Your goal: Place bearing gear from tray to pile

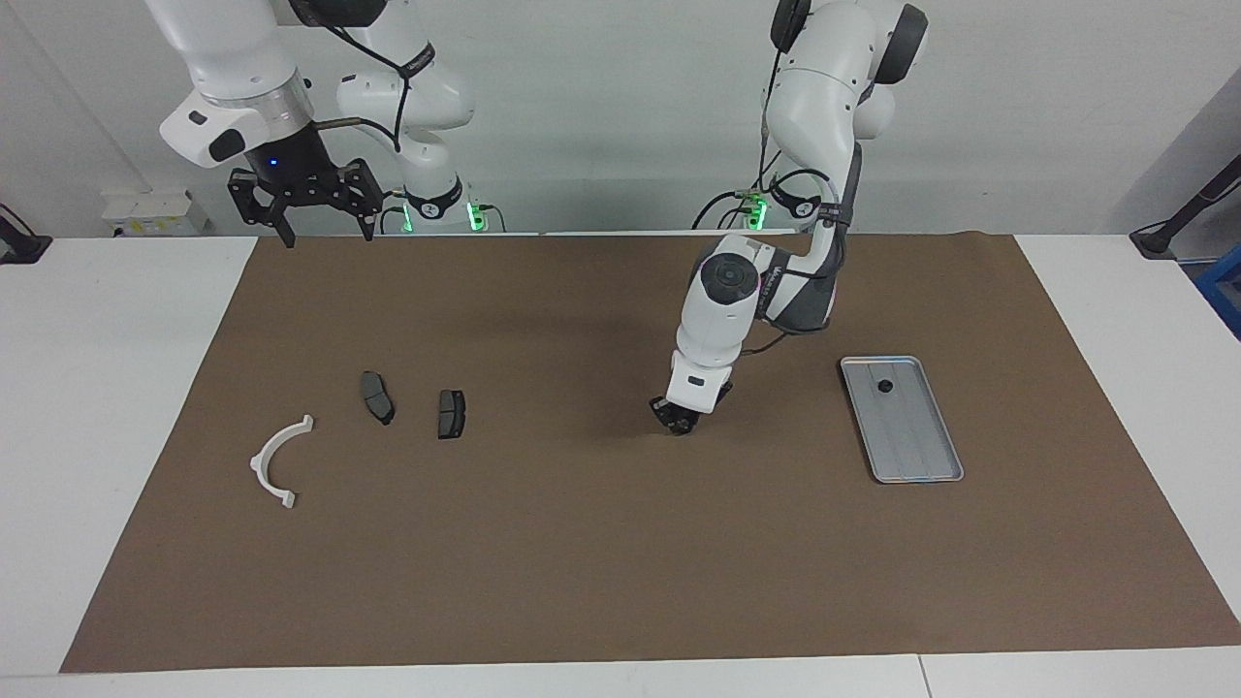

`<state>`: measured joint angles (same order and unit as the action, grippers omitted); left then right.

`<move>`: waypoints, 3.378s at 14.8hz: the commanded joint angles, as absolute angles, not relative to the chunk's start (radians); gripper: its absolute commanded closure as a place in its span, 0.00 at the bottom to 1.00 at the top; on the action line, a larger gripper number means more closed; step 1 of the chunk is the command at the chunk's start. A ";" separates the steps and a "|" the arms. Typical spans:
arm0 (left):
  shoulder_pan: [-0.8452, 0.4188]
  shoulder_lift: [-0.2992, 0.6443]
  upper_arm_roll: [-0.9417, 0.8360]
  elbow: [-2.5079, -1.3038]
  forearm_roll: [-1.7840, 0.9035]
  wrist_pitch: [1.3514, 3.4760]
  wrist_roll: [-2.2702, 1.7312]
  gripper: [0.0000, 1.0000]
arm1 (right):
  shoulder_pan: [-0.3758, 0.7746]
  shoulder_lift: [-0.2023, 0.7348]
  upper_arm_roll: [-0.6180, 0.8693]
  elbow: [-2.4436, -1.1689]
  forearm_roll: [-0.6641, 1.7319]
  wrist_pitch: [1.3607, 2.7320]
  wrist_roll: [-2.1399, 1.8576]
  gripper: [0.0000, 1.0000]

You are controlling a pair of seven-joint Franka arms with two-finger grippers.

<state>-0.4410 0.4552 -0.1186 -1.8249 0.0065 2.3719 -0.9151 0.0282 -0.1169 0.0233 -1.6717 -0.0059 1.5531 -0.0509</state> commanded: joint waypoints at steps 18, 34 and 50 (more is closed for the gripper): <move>0.090 0.110 -0.110 -2.181 0.023 2.262 -0.037 0.32 | 0.535 0.438 0.026 -1.462 0.017 1.976 0.880 0.00; 0.110 0.124 -0.110 -2.286 0.023 2.402 -0.049 0.50 | 0.703 0.899 0.026 -1.034 -0.109 1.990 1.085 0.00; 0.094 0.118 -0.115 -1.924 0.011 1.971 -0.158 1.00 | 0.690 0.905 0.028 -1.081 -0.074 2.065 1.081 0.72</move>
